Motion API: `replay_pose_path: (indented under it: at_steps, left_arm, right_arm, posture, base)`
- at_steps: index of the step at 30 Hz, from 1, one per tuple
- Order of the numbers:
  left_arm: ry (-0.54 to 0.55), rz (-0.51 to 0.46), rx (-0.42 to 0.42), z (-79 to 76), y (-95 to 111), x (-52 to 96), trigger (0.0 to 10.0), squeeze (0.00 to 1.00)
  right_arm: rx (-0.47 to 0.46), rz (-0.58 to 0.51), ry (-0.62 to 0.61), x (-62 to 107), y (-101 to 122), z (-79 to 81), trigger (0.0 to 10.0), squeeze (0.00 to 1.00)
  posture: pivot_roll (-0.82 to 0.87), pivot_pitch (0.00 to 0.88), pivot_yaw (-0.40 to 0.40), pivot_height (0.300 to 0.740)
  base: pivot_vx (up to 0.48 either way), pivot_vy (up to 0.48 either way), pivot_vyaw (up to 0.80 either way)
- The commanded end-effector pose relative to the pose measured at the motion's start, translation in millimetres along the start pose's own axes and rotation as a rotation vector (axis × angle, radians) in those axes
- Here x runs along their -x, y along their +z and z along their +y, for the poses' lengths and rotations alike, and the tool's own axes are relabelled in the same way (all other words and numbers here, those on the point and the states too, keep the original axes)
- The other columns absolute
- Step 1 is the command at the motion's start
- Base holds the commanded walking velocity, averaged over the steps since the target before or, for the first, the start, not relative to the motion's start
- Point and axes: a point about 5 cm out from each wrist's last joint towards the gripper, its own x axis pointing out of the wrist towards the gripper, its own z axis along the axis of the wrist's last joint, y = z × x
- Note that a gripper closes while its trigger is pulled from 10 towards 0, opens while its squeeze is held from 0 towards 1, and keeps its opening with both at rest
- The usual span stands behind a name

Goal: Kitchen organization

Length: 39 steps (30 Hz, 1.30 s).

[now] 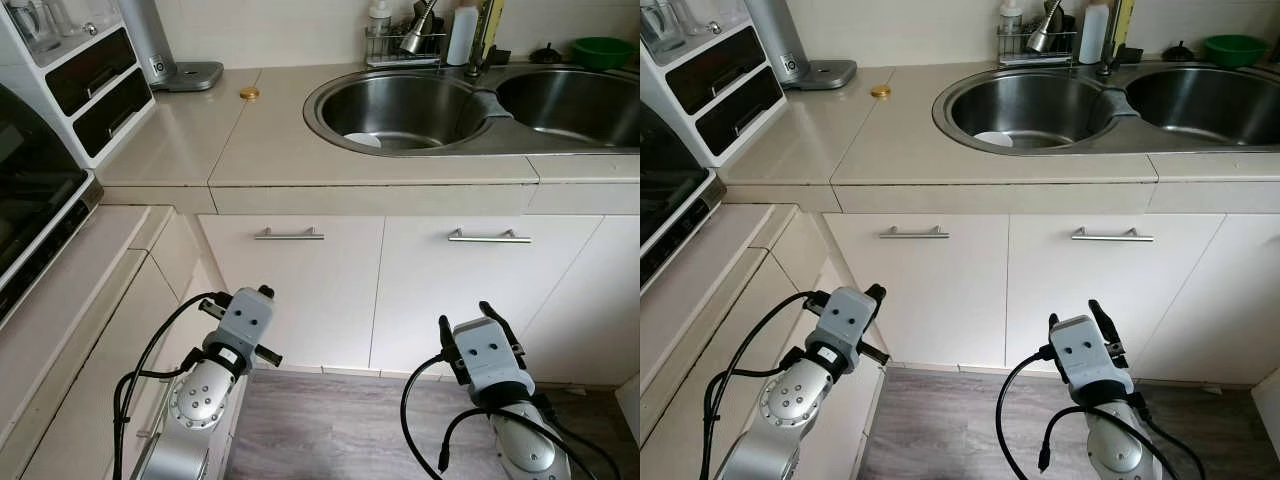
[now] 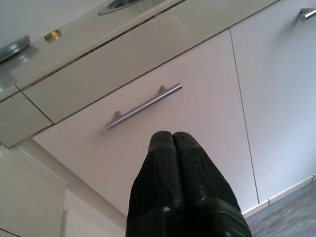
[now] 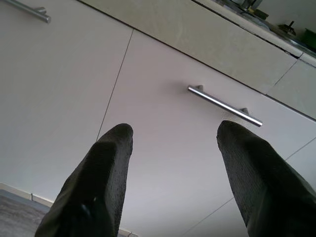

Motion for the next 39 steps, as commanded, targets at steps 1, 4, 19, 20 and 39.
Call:
replay_pose_path:
  at_steps: [1,4,19,20,39]
  left_arm:
    - [-0.006,0.003,0.009,-1.0,-0.1,2.6,10.0,0.0]
    - [-0.014,-0.001,0.01,-2.4,0.1,1.1,10.0,0.0]
    - [0.006,-0.029,0.055,-2.9,3.9,-0.2,10.0,0.0]
    - [0.007,-0.03,0.058,-3.0,4.1,-0.2,10.0,0.0]
    - [0.0,-0.05,0.091,-2.3,6.0,-3.7,10.0,0.0]
  right_arm:
    - [-0.019,0.002,0.003,2.5,-0.4,0.1,10.0,0.0]
    - [-0.011,-0.003,0.01,0.9,0.6,-0.1,10.0,0.0]
    - [-0.008,-0.007,0.001,-2.8,3.1,-6.1,10.0,0.0]
    - [-0.014,-0.003,-0.002,-2.9,2.9,-6.6,10.0,0.0]
    - [-0.029,0.006,-0.032,-7.6,5.2,-12.9,10.0,0.0]
  posture:
    - [0.02,0.0,0.035,0.74]
    - [0.02,0.0,0.033,0.74]
    - [0.01,0.0,0.025,0.74]
    - [0.01,0.0,0.025,0.74]
    - [0.0,0.0,0.033,0.74]
  base:
    - [0.0,0.0,0.0]
    - [0.0,0.0,0.0]
    - [0.0,0.0,0.0]
    - [0.0,0.0,0.0]
    - [0.0,0.0,-0.46]
